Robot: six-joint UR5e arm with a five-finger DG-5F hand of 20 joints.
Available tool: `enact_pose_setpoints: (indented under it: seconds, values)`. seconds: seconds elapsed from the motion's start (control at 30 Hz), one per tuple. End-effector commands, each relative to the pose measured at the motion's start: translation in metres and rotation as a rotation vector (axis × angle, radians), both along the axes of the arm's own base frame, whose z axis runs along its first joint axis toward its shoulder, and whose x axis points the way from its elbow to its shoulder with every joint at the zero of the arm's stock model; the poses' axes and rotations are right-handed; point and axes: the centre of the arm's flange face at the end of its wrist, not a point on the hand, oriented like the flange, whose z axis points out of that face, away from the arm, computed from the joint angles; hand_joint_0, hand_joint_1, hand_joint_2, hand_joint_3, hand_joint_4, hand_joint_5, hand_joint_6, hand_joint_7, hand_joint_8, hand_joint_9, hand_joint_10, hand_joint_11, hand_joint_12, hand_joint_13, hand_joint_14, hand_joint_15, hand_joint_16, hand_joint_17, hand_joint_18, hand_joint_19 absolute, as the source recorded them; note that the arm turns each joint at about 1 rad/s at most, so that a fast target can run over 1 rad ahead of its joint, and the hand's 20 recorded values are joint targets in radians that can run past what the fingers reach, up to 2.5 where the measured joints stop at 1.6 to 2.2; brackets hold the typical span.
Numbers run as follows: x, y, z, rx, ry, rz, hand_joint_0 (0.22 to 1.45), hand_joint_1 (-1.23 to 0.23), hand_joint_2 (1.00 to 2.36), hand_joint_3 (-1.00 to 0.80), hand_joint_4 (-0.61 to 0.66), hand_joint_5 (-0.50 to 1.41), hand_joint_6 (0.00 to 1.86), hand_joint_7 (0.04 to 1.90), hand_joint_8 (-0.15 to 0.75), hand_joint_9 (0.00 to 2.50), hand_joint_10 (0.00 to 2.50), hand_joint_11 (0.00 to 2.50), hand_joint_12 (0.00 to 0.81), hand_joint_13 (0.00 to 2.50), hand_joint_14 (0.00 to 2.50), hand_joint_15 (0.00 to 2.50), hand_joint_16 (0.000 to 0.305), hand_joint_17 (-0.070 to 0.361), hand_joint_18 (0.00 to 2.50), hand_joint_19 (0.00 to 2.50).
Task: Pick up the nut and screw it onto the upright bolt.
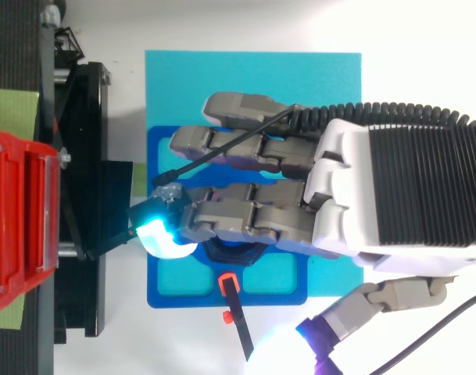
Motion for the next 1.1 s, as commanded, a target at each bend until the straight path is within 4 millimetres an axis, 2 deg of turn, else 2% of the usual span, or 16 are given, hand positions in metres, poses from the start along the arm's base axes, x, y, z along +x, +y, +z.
enact_pose_setpoints:
  seconds: [0.0, 0.3, 0.37, 0.67, 1.07]
  values:
    - [0.000, 0.000, 0.000, -0.001, 0.004, -0.003, 0.45, -0.16, 1.00, -0.50, 0.21, -0.12, 0.50, 0.69, 0.241, 0.38, 0.00, 0.00, 0.404, 0.16, 0.00, 0.00, 0.071, 0.160, 0.00, 0.16]
    - [-0.002, -0.004, -0.002, -0.005, 0.023, -0.006, 0.46, -0.17, 1.00, -0.50, 0.21, -0.11, 0.50, 0.71, 0.246, 0.39, 0.00, 0.00, 0.404, 0.17, 0.00, 0.00, 0.072, 0.162, 0.00, 0.07]
    - [-0.002, -0.005, -0.002, -0.005, 0.023, -0.006, 0.46, -0.18, 1.00, -0.50, 0.22, -0.10, 0.50, 0.76, 0.256, 0.42, 0.00, 0.00, 0.400, 0.20, 0.00, 0.00, 0.070, 0.158, 0.00, 0.00]
    - [-0.002, -0.006, -0.002, -0.006, 0.023, -0.006, 0.48, -0.24, 1.00, -0.50, 0.29, -0.06, 0.50, 0.98, 0.292, 0.59, 0.00, 0.00, 0.379, 0.38, 0.00, 0.00, 0.051, 0.114, 0.07, 0.00]
    - [-0.003, -0.013, -0.002, -0.007, 0.029, -0.006, 0.49, -0.27, 1.00, -0.50, 0.31, -0.02, 0.51, 1.17, 0.313, 0.77, 0.00, 0.00, 0.353, 0.53, 0.00, 0.00, 0.046, 0.103, 0.28, 0.00]
